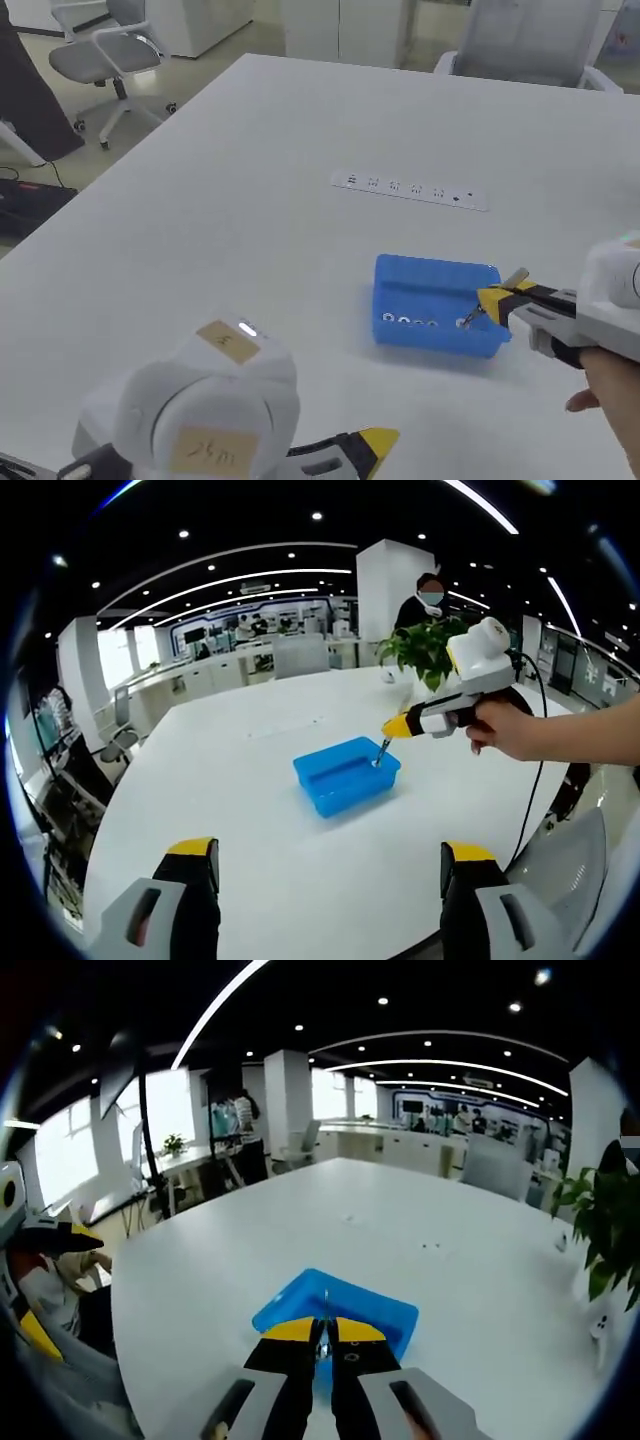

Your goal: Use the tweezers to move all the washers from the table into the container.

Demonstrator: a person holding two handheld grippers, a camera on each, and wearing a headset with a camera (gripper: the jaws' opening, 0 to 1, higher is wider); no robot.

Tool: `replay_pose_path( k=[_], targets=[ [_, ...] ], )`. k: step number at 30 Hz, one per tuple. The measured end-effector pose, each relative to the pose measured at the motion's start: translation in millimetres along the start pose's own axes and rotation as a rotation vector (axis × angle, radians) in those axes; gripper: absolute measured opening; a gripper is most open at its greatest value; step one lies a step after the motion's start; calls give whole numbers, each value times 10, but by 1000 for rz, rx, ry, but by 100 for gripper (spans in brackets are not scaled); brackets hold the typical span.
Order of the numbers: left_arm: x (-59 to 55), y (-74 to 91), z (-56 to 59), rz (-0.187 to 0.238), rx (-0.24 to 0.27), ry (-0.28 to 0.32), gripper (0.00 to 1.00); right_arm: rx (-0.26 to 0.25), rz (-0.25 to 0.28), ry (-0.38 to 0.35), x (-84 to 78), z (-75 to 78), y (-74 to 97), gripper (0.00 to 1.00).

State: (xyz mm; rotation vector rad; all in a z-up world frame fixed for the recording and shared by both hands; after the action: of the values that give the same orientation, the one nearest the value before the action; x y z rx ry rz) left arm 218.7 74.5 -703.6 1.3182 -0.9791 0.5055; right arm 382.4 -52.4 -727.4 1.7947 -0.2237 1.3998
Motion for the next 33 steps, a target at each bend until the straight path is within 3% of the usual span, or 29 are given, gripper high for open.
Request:
replay_pose_path(
  k=[4,14,21,33],
  targets=[
    [-21,-8,16,-3,1,5,93,-20,8,-14,29,87,-113,1],
    [-65,-29,-6,-11,10,26,93,-57,-43,-92,-189,263,-387,1],
    [-100,-67,-5,-24,6,25,93,-48,-99,-88,-363,235,-544,1],
    [-134,-94,-61,-26,19,49,93,-47,-149,-81,-553,212,-643,1]
  ],
)
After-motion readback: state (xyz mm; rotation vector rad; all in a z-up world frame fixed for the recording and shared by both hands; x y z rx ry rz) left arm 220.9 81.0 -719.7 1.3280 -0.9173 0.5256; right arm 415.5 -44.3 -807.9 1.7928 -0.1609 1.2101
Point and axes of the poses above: the centre of the closed fingertips' face, and the gripper's own axes: y roughly backward along the fingers, z roughly to its right, x roughly out of its top, the point moved 1 cm from there along y, roughly backward along the fingers, and after that the axes turned 1 degree about -z, right-handed, at the moved point
